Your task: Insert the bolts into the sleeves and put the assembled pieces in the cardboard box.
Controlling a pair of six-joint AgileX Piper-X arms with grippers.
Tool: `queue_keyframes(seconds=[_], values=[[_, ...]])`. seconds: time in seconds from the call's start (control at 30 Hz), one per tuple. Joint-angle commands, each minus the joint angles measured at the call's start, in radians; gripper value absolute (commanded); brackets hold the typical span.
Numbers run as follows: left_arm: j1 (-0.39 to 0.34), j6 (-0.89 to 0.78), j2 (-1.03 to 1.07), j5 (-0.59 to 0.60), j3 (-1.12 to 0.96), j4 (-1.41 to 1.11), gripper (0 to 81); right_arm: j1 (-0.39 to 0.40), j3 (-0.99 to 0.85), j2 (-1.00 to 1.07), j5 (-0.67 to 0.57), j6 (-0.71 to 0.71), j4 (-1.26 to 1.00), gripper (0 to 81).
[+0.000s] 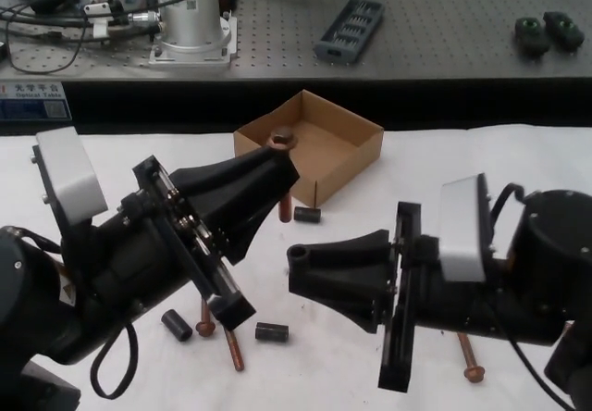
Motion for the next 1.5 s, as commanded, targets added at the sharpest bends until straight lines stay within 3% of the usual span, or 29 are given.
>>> queue_keyframes(seconds=[0.0,0.43,0.7,1.47], values=[[0.006,-0.008,-0.002,0.008,-0.013,-0.028,0.6,-0.009,-0.013,0.015,-0.013,-0.008,-0.035,5.8],[0.006,-0.116,0.026,-0.082,-0.005,-0.028,0.6,-0.011,-0.013,0.033,0.018,-0.016,-0.094,5.8],[0.016,-0.138,0.029,0.022,-0.005,-0.028,0.6,-0.011,-0.013,0.033,-0.018,-0.005,-0.100,5.8],[0.012,-0.151,0.029,0.097,-0.005,-0.028,0.6,-0.011,-0.013,0.033,-0.013,0.022,-0.154,5.8]])
